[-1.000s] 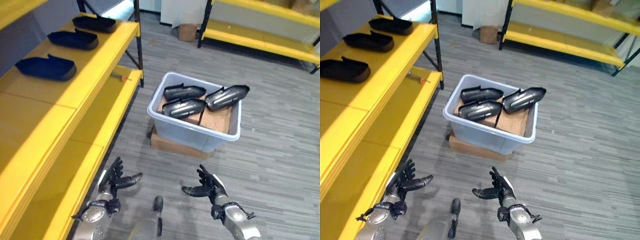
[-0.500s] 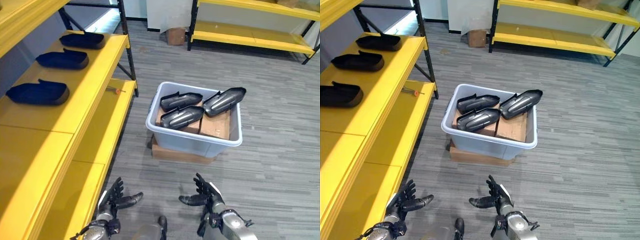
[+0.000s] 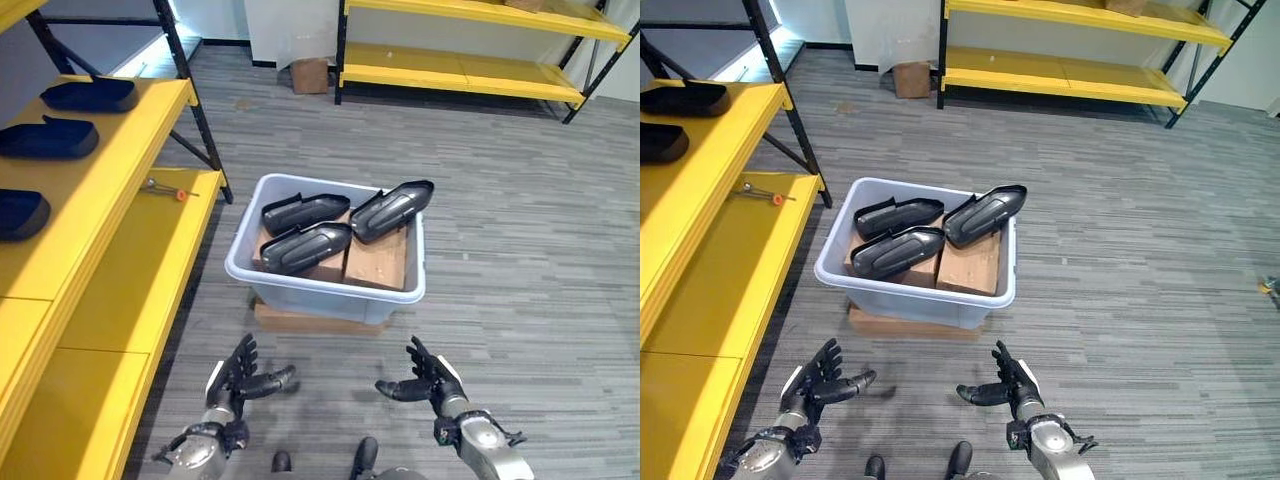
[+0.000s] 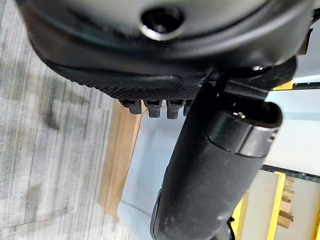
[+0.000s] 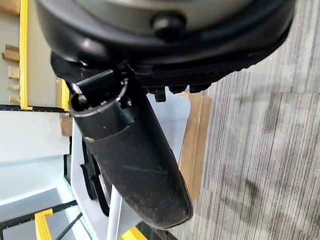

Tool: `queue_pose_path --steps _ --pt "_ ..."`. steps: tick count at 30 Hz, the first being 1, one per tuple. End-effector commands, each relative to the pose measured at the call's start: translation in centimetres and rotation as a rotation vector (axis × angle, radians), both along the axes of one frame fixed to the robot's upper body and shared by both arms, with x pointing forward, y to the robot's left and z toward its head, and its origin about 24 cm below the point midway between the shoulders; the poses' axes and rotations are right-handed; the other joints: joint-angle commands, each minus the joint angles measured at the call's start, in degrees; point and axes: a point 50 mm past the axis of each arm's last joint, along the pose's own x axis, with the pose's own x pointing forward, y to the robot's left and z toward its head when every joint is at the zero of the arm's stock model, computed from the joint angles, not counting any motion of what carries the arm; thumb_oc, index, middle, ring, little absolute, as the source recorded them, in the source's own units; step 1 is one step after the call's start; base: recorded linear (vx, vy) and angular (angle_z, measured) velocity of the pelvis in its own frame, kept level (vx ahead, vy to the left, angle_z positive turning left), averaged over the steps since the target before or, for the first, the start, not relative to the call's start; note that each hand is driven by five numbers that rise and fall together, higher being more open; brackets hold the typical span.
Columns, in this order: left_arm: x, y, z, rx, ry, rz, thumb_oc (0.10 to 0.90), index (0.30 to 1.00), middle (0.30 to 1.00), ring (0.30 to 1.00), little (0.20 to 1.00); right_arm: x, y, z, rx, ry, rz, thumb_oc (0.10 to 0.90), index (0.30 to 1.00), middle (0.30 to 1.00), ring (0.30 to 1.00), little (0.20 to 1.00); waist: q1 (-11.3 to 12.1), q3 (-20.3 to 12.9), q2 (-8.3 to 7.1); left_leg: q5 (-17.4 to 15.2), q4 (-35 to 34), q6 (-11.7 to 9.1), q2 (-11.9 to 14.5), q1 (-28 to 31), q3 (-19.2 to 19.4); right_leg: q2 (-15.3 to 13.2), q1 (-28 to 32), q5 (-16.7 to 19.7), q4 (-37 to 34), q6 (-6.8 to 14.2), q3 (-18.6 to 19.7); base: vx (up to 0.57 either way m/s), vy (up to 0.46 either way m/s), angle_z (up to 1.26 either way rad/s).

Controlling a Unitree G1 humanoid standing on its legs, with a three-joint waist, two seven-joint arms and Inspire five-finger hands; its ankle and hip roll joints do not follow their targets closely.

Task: Move parts from the plastic box to the shelf.

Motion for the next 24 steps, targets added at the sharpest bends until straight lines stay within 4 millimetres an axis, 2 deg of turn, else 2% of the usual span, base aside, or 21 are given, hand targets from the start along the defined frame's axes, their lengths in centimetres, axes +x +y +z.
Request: queue_pose_path --steps 1,2,3,6,7,8,9,10,11,13,15,16,19,22,24 --pt "2.3 -0.6 2.8 -0.013 -0.185 -0.027 0.900 1.000 1.000 1.000 1.000 2.1 0.1 3.1 0.027 -0.191 0.026 0.900 1.000 1.000 1.000 1.000 1.6 0.7 0.53 6.2 15.0 1.1 2.1 -2.9 -3.8 -4.5 1.7 -3.9 1.2 4.2 1.8 0.03 -0.070 -0.34" --pt "2.3 -0.7 2.8 -0.017 -0.185 -0.028 0.900 1.000 1.000 1.000 1.000 2.0 0.1 3.1 0.021 -0.186 0.036 0.900 1.000 1.000 1.000 1.000 2.2 1.6 0.07 7.5 19.5 1.2 0.8 -5.1 -5.2 -4.5 2.7 -4.4 0.9 3.6 1.9 0.02 -0.043 -0.29" --pt "2.3 -0.7 2.8 -0.019 -0.186 -0.027 0.900 1.000 1.000 1.000 1.000 2.0 0.0 3.1 0.015 -0.187 0.036 0.900 1.000 1.000 1.000 1.000 2.2 1.9 -0.01 7.9 19.1 1.3 1.2 -6.0 -4.9 -4.6 3.1 -4.7 0.6 3.6 1.4 0.02 -0.001 -0.07" --pt "2.5 -0.9 2.9 -0.025 -0.190 -0.030 0.900 1.000 1.000 1.000 1.000 2.3 -0.3 3.3 0.004 -0.197 0.025 0.900 1.000 1.000 1.000 1.000 2.3 2.4 -0.32 5.1 9.8 1.7 2.3 -6.5 -4.0 -5.2 3.6 -4.9 0.0 4.6 1.4 0.03 0.063 -0.04" --pt "2.5 -0.9 2.9 -0.025 -0.190 -0.030 0.900 1.000 1.000 1.000 1.000 2.3 -0.3 3.3 0.004 -0.196 0.025 0.900 1.000 1.000 1.000 1.000 2.4 2.5 -0.36 5.2 9.6 1.7 2.3 -6.3 -3.9 -5.2 3.7 -4.9 0.0 4.6 1.5 0.05 0.084 0.01" --pt "2.5 -0.9 2.9 -0.023 -0.190 -0.029 0.900 1.000 1.000 1.000 1.000 2.3 -0.4 3.3 -0.002 -0.200 0.017 0.900 1.000 1.000 1.000 1.000 2.3 2.3 -0.42 5.1 3.6 1.6 3.1 -6.0 -3.6 -5.5 3.7 -5.0 -0.1 5.2 1.6 0.06 0.113 -0.05" --pt "2.5 -0.9 2.9 -0.019 -0.190 -0.032 0.900 1.000 1.000 1.000 1.000 2.4 -0.6 3.5 -0.005 -0.208 0.006 0.900 1.000 1.000 1.000 1.000 2.1 1.9 -0.28 6.9 -1.8 1.4 4.2 -6.5 -4.0 -5.7 3.6 -5.0 -0.3 5.7 1.8 0.12 0.248 -0.11" --pt "2.6 -0.9 2.8 -0.008 -0.188 -0.038 0.900 1.000 1.000 1.000 1.000 2.5 -1.0 3.6 -0.018 -0.217 -0.006 0.900 1.000 1.000 1.000 1.000 2.1 1.5 0.66 12.0 -8.7 0.2 6.3 -7.8 -5.0 -5.4 4.2 -5.2 -0.9 6.3 2.4 0.09 0.195 -0.04" --pt "2.6 -1.0 2.8 -0.008 -0.188 -0.038 0.900 1.000 1.000 1.000 1.000 2.5 -1.0 3.6 -0.018 -0.217 -0.006 0.900 1.000 1.000 1.000 1.000 2.2 1.6 0.69 12.3 -9.3 0.1 6.4 -7.3 -4.8 -5.3 4.3 -5.2 -0.9 6.3 2.5 0.10 0.219 0.05" --pt "2.7 -1.0 2.8 -0.001 -0.187 -0.046 0.900 1.000 1.000 1.000 1.000 2.5 -1.5 3.6 -0.037 -0.217 -0.014 0.900 1.000 1.000 1.000 1.000 2.2 1.1 2.20 14.4 -13.7 -1.6 6.5 -6.9 -5.2 -5.8 5.1 -5.4 -1.5 7.2 3.6 0.10 0.322 -0.02" --pt "2.6 -1.2 2.6 -0.002 -0.185 -0.054 0.900 1.000 1.000 1.000 1.000 2.2 -1.5 3.3 -0.042 -0.202 -0.002 0.900 1.000 1.000 1.000 1.000 2.3 0.1 2.87 13.0 -14.0 -1.3 5.8 -5.5 -5.5 -6.6 5.4 -5.0 -1.3 7.8 4.6 0.10 0.364 -0.59" --pt "2.8 -1.4 2.6 -0.004 -0.184 -0.065 0.900 1.000 1.000 1.000 1.000 2.0 -1.6 3.2 -0.043 -0.196 -0.010 0.900 1.000 1.000 1.000 1.000 1.8 -0.3 2.91 12.4 -13.6 -0.9 5.1 -4.9 -4.6 -8.1 5.7 -4.6 -0.9 8.5 4.7 0.12 0.308 -0.64" --pt "3.0 -1.0 3.0 0.013 -0.196 -0.081 0.900 1.000 1.000 1.000 1.000 1.7 -1.0 3.0 -0.014 -0.185 -0.008 0.900 1.000 1.000 1.000 1.000 1.6 -1.0 2.33 10.4 -12.2 0.9 2.5 -3.6 -3.8 -10.8 6.2 -4.4 1.4 9.3 6.4 0.11 0.291 -0.10" --pt "3.0 -0.8 3.1 0.034 -0.195 -0.092 0.900 1.000 1.000 1.000 1.000 1.4 -0.4 2.8 -0.006 -0.175 0.018 0.900 1.000 1.000 1.000 1.000 1.4 -1.1 1.79 9.3 -12.0 2.0 1.3 -2.7 -2.4 -12.3 6.0 -4.1 2.8 10.1 7.0 0.06 0.190 -0.16" --pt "3.0 -0.4 3.3 0.059 -0.200 -0.101 0.900 1.000 1.000 1.000 1.000 1.1 0.4 2.5 -0.001 -0.161 0.050 0.900 1.000 1.000 1.000 1.000 1.2 -1.6 1.27 7.8 -12.1 3.7 -0.9 -1.4 -0.9 -14.3 5.4 -3.5 4.3 11.7 8.2 0.07 0.234 -0.29"
